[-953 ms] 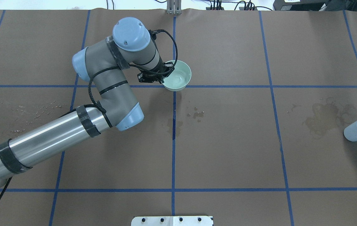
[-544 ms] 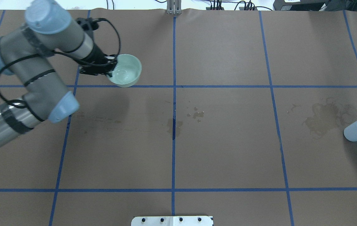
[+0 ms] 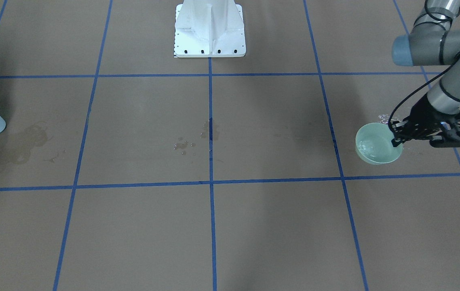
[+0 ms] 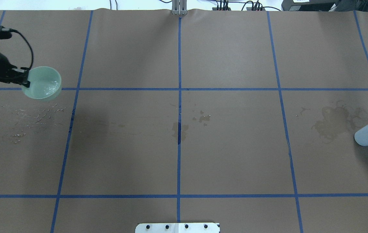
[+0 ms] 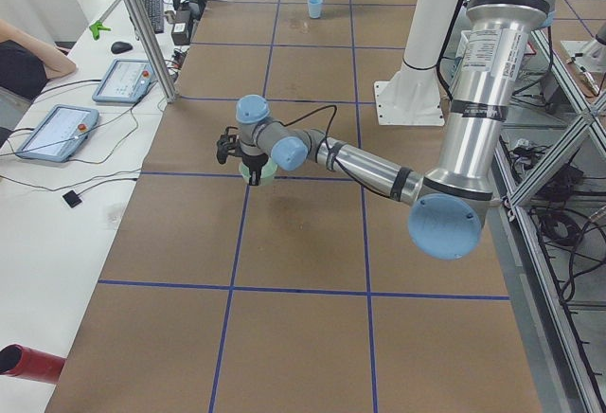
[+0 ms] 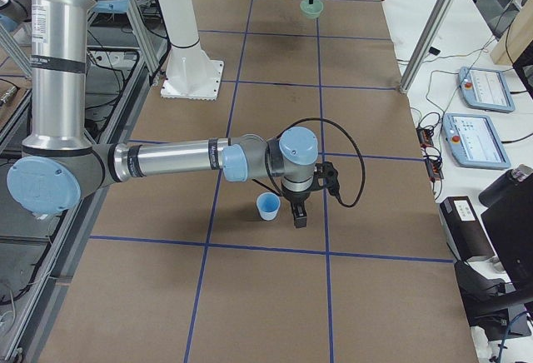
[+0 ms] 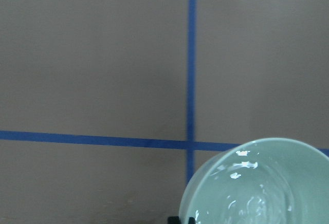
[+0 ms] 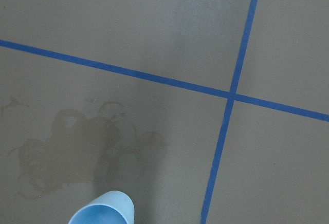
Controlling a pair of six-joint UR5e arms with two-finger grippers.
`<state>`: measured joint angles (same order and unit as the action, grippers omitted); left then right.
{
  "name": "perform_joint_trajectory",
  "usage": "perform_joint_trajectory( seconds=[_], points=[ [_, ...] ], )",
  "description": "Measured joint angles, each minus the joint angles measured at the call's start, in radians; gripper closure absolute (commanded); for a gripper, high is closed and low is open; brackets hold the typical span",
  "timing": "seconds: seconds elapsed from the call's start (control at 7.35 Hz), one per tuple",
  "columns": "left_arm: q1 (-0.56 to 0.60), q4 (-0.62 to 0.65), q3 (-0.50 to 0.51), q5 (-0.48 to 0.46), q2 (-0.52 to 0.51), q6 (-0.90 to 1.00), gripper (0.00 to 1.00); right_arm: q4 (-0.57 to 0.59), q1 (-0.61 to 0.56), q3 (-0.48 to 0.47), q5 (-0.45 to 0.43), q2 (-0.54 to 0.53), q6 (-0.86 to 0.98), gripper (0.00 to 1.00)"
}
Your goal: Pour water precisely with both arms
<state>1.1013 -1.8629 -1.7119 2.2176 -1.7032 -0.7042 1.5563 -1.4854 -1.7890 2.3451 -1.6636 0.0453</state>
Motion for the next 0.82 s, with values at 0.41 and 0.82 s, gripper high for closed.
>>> perform_joint_trajectory(
  seconds=[0.41, 0.82],
  points=[
    [0.041, -0.099, 0.039, 0.005, 0.109, 0.073, 1.0, 0.023, 0.004, 0.0, -0.004, -0.001, 0.004, 0.01],
    [0.035, -0.209, 0.114, 0.004, 0.102, -0.017, 1.0, 0.024, 0.005, 0.001, -0.006, 0.001, 0.002, 0.01]
  ],
)
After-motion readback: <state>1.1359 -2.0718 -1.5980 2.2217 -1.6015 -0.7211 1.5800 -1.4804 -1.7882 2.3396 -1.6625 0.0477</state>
